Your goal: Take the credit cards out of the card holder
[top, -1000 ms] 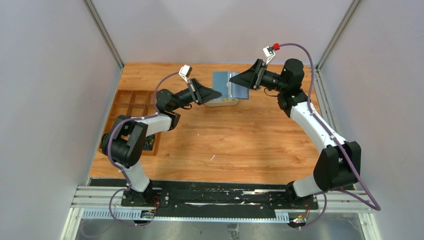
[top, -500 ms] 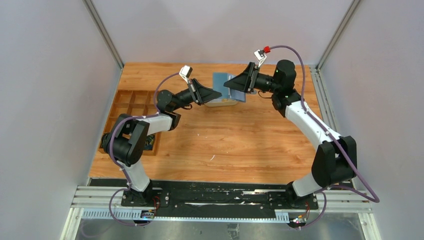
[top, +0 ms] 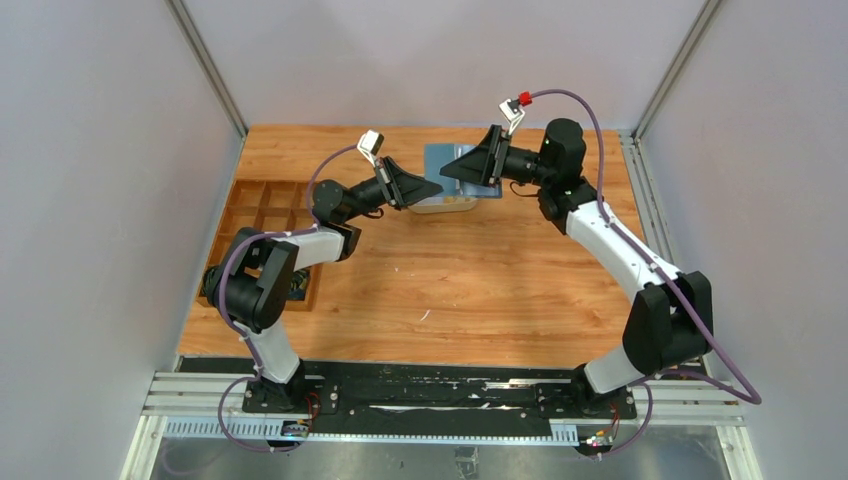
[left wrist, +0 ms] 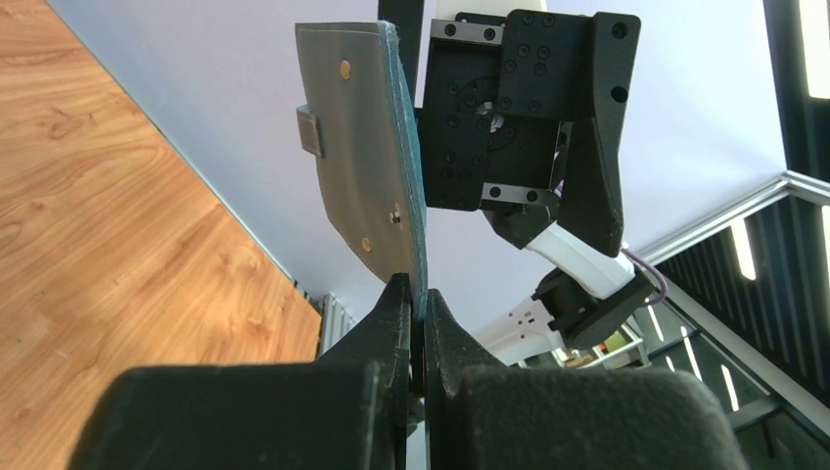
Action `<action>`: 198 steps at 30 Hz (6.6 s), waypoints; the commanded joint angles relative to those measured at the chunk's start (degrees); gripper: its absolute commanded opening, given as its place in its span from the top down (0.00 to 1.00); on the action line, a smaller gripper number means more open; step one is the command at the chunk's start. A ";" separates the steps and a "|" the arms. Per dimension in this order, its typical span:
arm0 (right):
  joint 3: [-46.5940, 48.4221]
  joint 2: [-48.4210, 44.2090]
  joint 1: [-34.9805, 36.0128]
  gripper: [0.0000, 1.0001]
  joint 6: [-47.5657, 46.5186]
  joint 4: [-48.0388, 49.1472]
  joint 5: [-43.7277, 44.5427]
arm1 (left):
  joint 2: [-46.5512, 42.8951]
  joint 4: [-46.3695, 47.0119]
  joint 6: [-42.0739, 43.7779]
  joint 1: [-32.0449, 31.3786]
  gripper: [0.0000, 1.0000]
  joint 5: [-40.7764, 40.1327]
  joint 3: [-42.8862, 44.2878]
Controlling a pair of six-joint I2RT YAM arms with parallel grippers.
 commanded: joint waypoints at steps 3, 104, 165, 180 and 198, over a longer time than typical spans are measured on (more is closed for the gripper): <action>1.96 2.34 2.61 0.22 0.29 -0.18 -1.86 | 0.37 4.34 -1.47 -0.57 1.00 2.34 1.57; -3.11 -2.86 -17.28 1.00 -1.02 -1.82 3.63 | 0.01 0.94 2.14 -0.40 1.00 6.21 -0.41; 19.62 41.50 2.37 1.00 3.68 -4.43 28.33 | -13.52 -84.06 62.54 -2.41 0.92 -20.62 -13.92; 18.52 43.62 2.45 1.00 5.90 -2.64 29.23 | -22.13 -97.04 62.14 -2.41 0.00 -39.42 -7.03; 23.58 46.49 1.22 1.00 6.47 -4.48 29.30 | -37.38 -101.67 60.16 -2.33 0.00 -41.45 -4.91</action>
